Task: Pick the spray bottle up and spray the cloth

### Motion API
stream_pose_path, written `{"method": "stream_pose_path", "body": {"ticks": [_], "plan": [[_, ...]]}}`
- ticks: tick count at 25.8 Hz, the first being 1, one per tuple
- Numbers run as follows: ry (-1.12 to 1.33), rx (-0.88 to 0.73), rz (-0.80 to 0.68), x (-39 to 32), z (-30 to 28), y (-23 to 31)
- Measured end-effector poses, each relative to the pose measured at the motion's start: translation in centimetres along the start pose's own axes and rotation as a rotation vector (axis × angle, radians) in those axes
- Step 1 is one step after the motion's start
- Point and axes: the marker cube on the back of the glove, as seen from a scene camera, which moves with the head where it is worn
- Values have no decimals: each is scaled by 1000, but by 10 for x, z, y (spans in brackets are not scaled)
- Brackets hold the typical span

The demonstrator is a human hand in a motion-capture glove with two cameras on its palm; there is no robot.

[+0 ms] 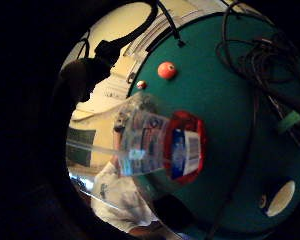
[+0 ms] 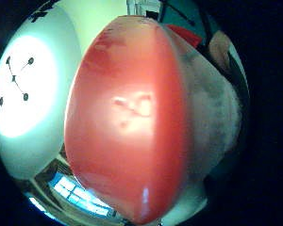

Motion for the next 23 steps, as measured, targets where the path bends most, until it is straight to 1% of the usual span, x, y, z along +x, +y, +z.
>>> {"method": "stream_pose_path", "body": {"ticks": [11, 17, 23], "plan": [[-100, 81, -68, -7, 12, -14], [-141, 84, -91, -14, 11, -13], [-119, 105, -114, -20, 10, -9]]}}
